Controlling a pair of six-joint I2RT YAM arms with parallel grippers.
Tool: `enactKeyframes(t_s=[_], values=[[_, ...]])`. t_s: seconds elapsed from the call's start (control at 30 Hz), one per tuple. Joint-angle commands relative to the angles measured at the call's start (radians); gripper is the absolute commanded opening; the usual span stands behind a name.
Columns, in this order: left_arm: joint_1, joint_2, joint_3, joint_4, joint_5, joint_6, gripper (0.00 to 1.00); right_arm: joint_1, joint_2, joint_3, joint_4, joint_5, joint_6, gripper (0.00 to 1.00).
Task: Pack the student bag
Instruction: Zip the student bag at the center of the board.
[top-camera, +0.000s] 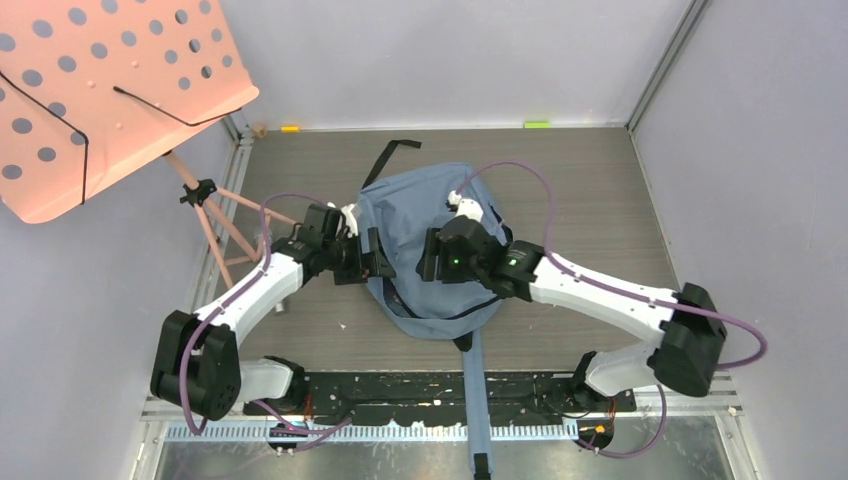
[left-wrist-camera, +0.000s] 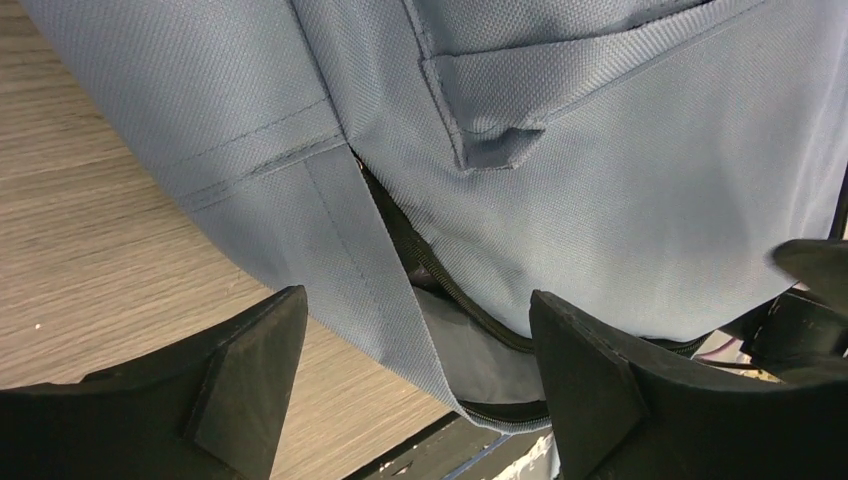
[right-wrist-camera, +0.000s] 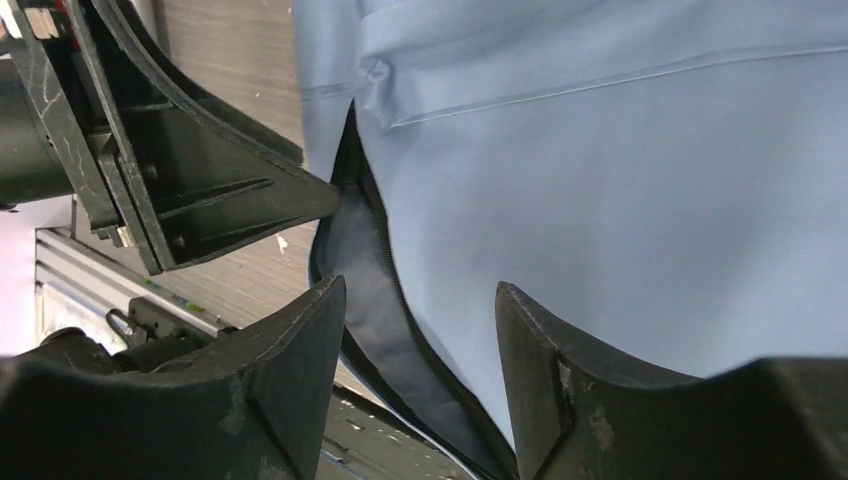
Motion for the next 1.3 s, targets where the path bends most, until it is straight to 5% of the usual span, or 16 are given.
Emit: enactKeyframes(t_s=[0.0, 0.2, 0.53, 0.8, 1.0, 1.27], values=[[0.004, -0.02, -0.031, 0.113, 0.036, -0.047, 0.8, 0.021, 0.088, 0.069, 0.125, -0.053, 0.108, 0.61], [0.004, -0.029, -0.072, 0.084, 0.004, -0.028, 0.6, 0.042, 0.201, 0.107, 0.156, -0.071, 0.163, 0.55], [0.004, -0.08, -0.148, 0.072, 0.0, -0.043, 0.42, 0.071, 0.289, 0.093, 0.24, -0.026, 0.246, 0.49], [0.004, -0.166, -0.192, 0.087, -0.023, -0.086, 0.13, 0.075, 0.366, 0.077, 0.34, -0.052, 0.299, 0.42], [0.004, -0.205, -0.232, 0.105, -0.025, -0.119, 0.0, 0.078, 0.414, 0.048, 0.43, -0.062, 0.35, 0.38], [0.004, -0.217, -0.245, 0.114, -0.02, -0.133, 0.0, 0.088, 0.471, 0.038, 0.494, -0.077, 0.409, 0.35]])
